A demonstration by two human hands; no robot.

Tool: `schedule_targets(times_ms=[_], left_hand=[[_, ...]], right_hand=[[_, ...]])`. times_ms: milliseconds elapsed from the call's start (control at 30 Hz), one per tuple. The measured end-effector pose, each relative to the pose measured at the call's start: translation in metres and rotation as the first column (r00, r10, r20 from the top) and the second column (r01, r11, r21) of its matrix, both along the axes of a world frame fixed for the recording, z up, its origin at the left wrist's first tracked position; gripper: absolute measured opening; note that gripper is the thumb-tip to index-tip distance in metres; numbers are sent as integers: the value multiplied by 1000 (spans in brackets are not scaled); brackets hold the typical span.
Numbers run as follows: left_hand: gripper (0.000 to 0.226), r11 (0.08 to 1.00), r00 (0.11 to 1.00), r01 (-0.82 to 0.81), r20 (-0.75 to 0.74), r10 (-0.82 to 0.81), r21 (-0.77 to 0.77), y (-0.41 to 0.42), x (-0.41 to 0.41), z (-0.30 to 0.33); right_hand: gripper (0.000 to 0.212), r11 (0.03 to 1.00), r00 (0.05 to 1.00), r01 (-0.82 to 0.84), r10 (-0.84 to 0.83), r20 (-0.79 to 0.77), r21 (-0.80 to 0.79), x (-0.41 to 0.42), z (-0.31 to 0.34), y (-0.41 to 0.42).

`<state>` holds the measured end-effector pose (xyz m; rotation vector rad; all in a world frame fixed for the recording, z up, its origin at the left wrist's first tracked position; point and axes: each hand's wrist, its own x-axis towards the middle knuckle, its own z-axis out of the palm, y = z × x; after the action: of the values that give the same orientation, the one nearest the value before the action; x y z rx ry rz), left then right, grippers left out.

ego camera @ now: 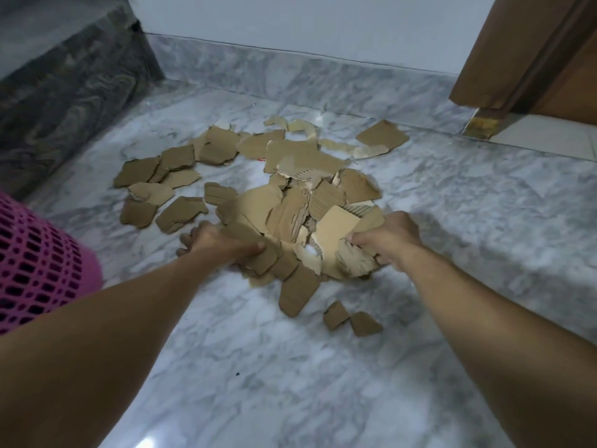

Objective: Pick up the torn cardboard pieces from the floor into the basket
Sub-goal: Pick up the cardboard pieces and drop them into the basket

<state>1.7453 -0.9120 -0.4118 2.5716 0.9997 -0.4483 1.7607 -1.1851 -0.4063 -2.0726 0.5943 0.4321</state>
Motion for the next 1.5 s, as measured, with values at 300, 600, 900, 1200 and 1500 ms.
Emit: schedule_targets(times_ms=[300,600,900,1200,1500], left_hand=[[135,974,1000,28,-3,-30,-225,1,-9,0],[91,815,1000,-1,11,8,-580,-17,-22,22],[50,800,1000,30,16,-25,-599,-7,-28,28],[29,755,999,25,48,8,-655,-9,-31,34],[31,717,956,235,20,-294,-656,-23,-45,36]], right_hand=[[59,992,1000,-27,27,0,127,-14,6,27],[63,967,992,-104,117,-44,232,-12,1,34],[38,984,996,-93,94,-3,153,0,3,16],[24,997,994,-3,-6,113,80,-3,35,-37],[26,989,978,-136,125,166,57,-25,46,-48]])
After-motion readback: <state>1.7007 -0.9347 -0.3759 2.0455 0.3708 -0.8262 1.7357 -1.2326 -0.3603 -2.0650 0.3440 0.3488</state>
